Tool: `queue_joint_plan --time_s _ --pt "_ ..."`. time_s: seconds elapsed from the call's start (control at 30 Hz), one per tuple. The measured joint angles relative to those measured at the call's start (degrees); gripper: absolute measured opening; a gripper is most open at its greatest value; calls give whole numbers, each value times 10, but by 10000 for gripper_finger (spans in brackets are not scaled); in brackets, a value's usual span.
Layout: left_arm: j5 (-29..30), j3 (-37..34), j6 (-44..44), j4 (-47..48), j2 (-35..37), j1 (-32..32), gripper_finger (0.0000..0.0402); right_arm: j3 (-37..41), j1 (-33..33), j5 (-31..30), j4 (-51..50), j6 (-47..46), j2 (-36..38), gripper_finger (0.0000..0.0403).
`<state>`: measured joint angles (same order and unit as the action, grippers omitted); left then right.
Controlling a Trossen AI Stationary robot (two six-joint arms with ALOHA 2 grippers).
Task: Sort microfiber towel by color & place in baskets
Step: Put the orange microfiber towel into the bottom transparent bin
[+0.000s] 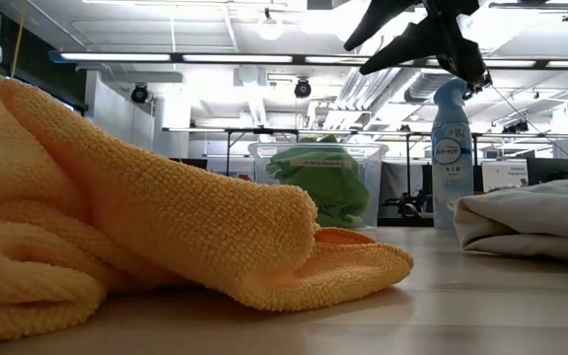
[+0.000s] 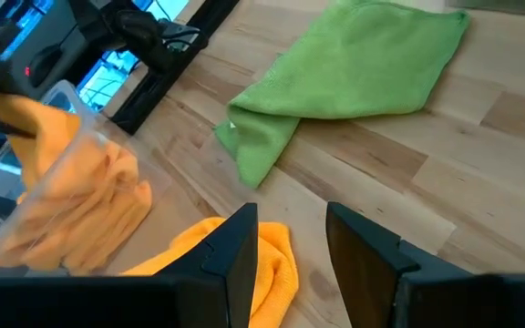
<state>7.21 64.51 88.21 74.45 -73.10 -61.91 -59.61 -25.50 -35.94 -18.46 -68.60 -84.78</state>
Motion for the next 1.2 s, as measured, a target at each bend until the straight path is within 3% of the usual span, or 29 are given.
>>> queue_joint_plan --time_s 0.13,0.2,0.27,0.37,0.43,0.53,0.67,0.9,1.2 --pt "-14 0 -123 -171 0 0 122 0 0 0 0 0 -16 128" --pt "-32 1 -164 -202 0 -1 122 0 0 1 0 -2 -28 128" --pt "-26 1 -148 -158 0 0 122 0 0 1 4 -16 -42 128" --pt "11 1 -57 -27 -1 1 122 0 0 6 8 -34 -59 128" --pt "30 0 -11 12 -2 1 122 0 0 15 10 -35 -65 128" --pt "31 0 -59 -74 -2 -4 122 0 0 26 14 -35 -65 128" --pt "-20 1 -176 -192 -2 -8 122 0 0 28 19 -30 -62 128" --pt "-12 1 -110 -105 27 -7 122 0 1 28 24 -30 -62 128" --pt "82 32 -98 -38 78 -7 122 0 1 28 30 -30 -62 128"
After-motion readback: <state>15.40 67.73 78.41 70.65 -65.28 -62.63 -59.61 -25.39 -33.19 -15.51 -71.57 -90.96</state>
